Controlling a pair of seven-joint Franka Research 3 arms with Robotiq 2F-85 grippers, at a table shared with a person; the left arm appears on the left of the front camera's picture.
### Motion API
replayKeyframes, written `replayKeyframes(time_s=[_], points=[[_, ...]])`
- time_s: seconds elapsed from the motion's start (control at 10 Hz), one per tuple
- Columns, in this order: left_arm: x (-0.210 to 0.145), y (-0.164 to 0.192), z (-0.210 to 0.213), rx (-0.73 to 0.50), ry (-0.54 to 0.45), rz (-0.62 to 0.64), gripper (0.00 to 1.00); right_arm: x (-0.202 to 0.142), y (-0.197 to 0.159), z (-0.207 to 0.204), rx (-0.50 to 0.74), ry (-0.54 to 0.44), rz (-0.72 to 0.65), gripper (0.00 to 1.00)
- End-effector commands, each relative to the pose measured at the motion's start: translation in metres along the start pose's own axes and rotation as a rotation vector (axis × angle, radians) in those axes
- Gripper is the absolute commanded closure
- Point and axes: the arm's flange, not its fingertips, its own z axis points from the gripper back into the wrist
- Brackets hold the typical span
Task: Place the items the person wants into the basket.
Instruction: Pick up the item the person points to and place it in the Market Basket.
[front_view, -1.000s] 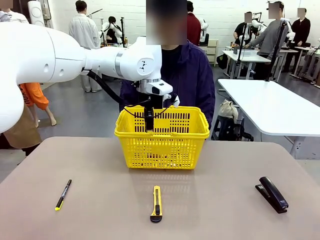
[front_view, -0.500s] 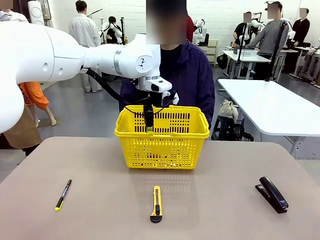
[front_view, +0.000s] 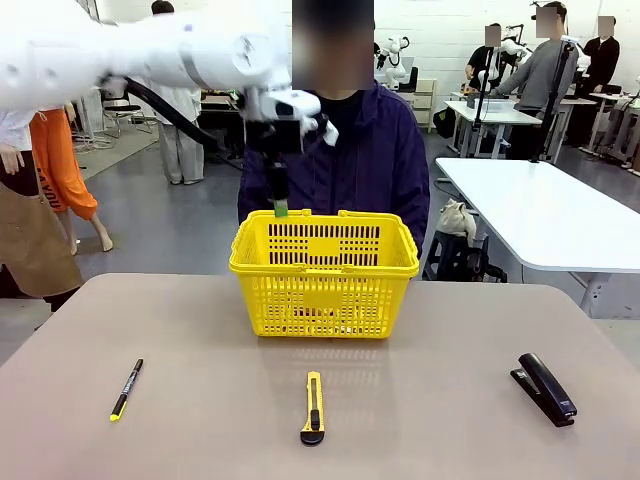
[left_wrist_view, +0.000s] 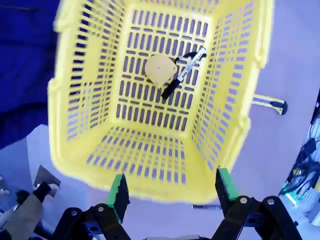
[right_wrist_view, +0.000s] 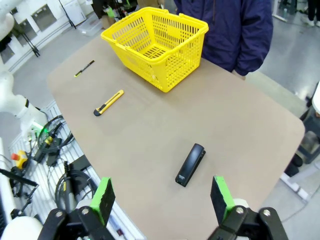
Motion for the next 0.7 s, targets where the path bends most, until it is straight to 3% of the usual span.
replayKeyframes(time_s=[0.0,0.3,0.6], points=[[-0.060,-0.043,0.018,0.034,-0.039,0.067,0.10,0.001,-0.001,-0.002,0.022,-0.030,0.013,0.00],[-0.127,-0.090,0.036,0.090,-0.064,0.177,0.10,0.001,-0.001,-0.002,0.022,-0.030,0.013,0.00],[-0.170,-0.121,0.031,0.122,-0.083,0.293,0.10,0.001,-0.001,-0.002,0.022,-0.030,0.013,0.00]])
